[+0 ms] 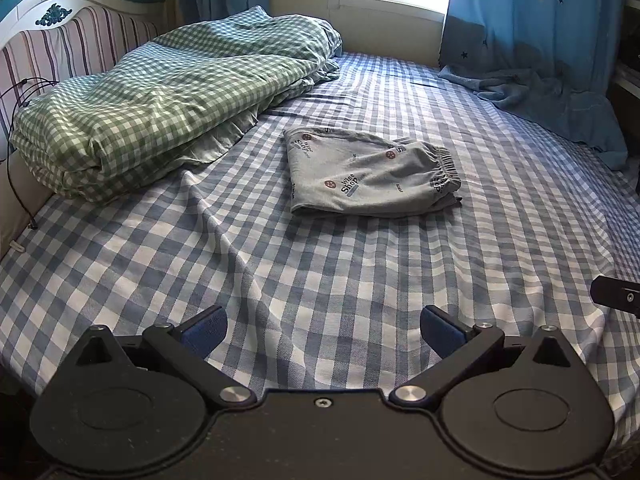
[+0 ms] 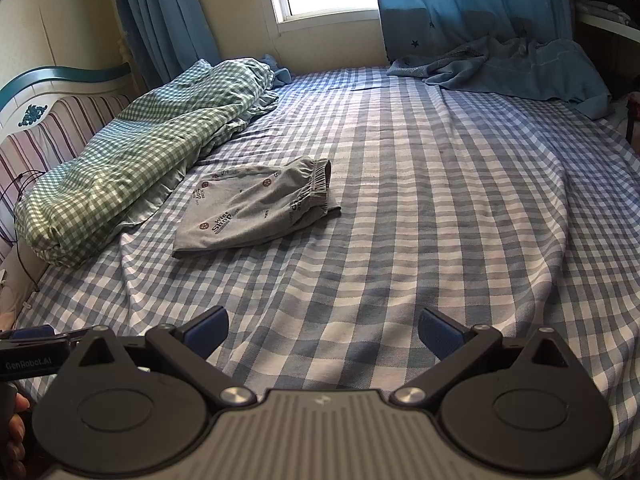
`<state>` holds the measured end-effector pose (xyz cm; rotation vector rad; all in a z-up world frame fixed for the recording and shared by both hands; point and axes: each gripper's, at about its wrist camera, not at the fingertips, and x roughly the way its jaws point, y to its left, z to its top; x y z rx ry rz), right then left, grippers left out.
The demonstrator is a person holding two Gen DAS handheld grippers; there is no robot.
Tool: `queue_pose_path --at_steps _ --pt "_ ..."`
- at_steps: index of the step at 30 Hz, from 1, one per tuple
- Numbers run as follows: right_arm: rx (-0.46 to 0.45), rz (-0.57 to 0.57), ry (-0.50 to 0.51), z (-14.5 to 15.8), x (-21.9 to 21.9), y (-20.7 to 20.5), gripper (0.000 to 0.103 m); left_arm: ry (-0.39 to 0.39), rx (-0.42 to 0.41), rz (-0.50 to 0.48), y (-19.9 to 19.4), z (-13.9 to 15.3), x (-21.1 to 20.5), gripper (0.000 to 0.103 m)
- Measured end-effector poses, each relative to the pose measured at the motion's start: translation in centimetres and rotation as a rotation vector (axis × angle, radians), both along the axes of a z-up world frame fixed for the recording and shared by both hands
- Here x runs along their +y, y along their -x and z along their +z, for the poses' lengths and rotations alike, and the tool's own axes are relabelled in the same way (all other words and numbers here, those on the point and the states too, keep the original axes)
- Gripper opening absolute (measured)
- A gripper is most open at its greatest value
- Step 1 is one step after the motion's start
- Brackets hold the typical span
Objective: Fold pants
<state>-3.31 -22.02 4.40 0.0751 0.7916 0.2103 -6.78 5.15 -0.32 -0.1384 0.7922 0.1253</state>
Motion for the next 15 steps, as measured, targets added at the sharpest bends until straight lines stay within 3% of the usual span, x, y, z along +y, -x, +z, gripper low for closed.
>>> queue_pose_path --at_steps 15 --pt "0.006 0.008 -0.003 -0.27 -0.34 -0.2 0.103 -0.001 0.009 -0.001 -0.27 -0.1 0.13 0.102"
